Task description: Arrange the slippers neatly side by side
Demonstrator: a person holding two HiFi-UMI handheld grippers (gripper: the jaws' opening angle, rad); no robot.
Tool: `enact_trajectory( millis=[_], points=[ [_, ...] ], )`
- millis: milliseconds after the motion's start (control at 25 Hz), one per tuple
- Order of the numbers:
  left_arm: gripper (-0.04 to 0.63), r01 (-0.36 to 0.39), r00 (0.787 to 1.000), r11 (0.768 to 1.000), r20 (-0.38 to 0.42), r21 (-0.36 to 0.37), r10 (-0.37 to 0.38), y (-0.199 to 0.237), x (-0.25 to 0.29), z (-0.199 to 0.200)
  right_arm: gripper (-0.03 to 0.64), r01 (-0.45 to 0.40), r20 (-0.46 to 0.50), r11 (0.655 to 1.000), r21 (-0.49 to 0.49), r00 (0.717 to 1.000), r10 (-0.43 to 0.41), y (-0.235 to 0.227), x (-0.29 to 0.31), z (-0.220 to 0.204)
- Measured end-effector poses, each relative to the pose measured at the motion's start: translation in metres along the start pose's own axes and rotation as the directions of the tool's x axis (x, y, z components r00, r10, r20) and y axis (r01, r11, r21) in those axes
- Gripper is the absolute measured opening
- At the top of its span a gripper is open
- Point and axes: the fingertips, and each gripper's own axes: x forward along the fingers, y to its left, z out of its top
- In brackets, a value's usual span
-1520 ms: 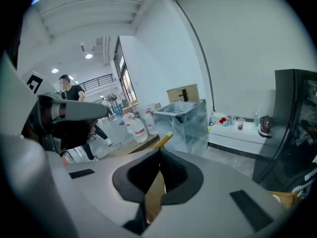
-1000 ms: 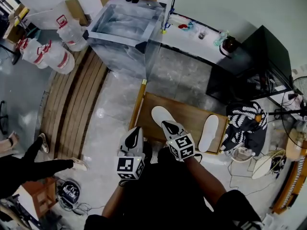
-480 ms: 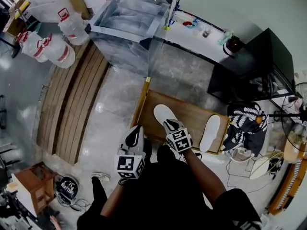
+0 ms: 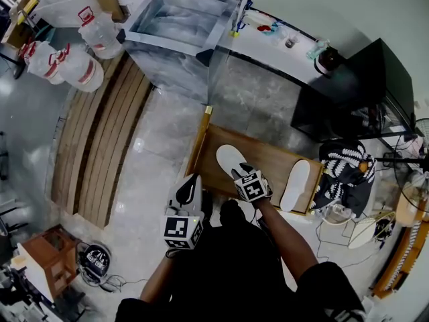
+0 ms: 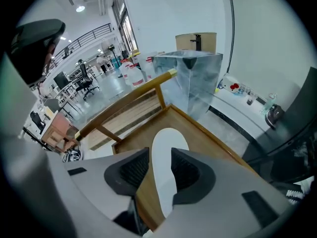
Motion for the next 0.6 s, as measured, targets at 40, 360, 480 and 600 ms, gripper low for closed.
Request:
enact_trajectory(
  millis=[40,360,480,600],
  points=[
    [0.017,0.001,1.0,1.0,-0.002,-0.001,-0.001,0.001,0.001,0.0,0.123,0.007,-0.008,1.0,0.003,1.0,-0.007,-0.004,0.003,-0.001],
    [0.017,0.012,1.0,1.0,-0.028,-0.008,-0.012,0.006,0.01,-0.004,0.135,0.032,-0.087,0.999,-0.004,0.996,-0.032,-0.028,0.03,-0.02],
    [0.016,0.015,0.999,1.0,-0.034,-0.009,-0.015,0.007,0.014,-0.005,0.146,0.034,-0.124,0.999,-0.019,0.992,-0.036,-0.033,0.037,-0.026],
    [0.017,0.017,0.999,1.0,-0.04,-0.011,-0.017,0.009,0.017,-0.005,0.153,0.037,-0.154,0.999,-0.026,0.987,-0.041,-0.038,0.041,-0.03]
  ],
)
